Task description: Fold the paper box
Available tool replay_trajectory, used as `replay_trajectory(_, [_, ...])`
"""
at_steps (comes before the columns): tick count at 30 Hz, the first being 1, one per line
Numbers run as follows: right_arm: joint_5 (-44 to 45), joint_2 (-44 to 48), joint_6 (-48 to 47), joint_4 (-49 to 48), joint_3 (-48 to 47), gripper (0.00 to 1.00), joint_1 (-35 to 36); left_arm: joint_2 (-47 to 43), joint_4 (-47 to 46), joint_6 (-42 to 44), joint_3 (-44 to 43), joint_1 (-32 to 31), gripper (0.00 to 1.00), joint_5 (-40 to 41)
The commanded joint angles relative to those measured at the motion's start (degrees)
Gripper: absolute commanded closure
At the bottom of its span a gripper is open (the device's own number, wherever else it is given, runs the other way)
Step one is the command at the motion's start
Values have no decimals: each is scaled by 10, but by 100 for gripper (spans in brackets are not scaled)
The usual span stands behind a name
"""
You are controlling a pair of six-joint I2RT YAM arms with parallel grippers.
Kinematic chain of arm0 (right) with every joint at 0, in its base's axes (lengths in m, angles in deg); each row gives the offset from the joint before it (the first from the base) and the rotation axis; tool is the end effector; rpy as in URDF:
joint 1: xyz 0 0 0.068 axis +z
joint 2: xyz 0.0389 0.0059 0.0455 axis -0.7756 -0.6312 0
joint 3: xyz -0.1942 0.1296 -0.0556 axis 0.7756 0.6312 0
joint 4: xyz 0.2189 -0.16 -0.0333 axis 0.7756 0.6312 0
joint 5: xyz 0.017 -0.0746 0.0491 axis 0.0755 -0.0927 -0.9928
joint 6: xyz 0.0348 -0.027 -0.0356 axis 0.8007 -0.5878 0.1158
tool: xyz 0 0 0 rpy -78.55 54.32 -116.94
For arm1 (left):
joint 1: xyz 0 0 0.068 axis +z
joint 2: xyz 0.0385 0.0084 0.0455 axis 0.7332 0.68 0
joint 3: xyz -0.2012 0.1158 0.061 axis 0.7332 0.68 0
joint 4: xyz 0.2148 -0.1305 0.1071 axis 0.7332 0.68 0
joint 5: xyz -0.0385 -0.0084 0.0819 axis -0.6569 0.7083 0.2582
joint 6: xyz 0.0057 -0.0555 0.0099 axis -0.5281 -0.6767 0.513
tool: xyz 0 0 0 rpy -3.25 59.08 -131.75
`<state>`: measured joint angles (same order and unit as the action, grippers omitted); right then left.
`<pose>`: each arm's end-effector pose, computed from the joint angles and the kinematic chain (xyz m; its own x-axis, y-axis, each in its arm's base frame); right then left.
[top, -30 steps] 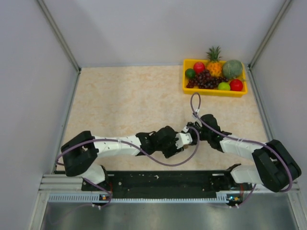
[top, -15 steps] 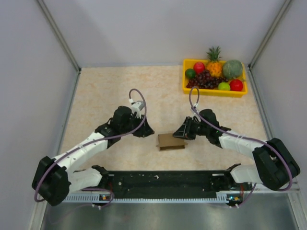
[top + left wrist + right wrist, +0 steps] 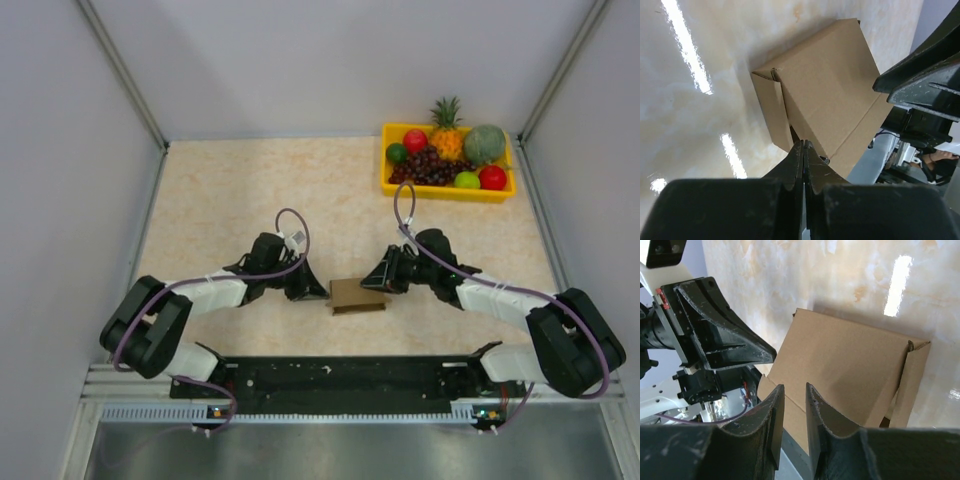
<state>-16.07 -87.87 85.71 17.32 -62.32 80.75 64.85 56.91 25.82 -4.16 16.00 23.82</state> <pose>0.2205 0.1499 0.1278 -0.9333 0.2495 -0.2584 -0.0772 0.5631 0.8228 0.2207 -0.1594 0.1095 -0.9693 -0.1400 -0.2023 0.0825 0.5898 -0.8033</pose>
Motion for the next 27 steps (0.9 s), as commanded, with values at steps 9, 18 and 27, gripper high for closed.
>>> replay_trajectory(9, [-11, -2, 11, -43, 7, 76, 4, 25, -67, -35, -7, -11, 100, -39])
replay_trajectory(18, [-4, -1, 18, -48, 13, 76, 14, 37, -62, -33, 1, -18, 100, -42])
replay_trajectory(27, [4, -5, 27, -56, 19, 76, 24, 63, -78, -32, -6, -36, 100, -68])
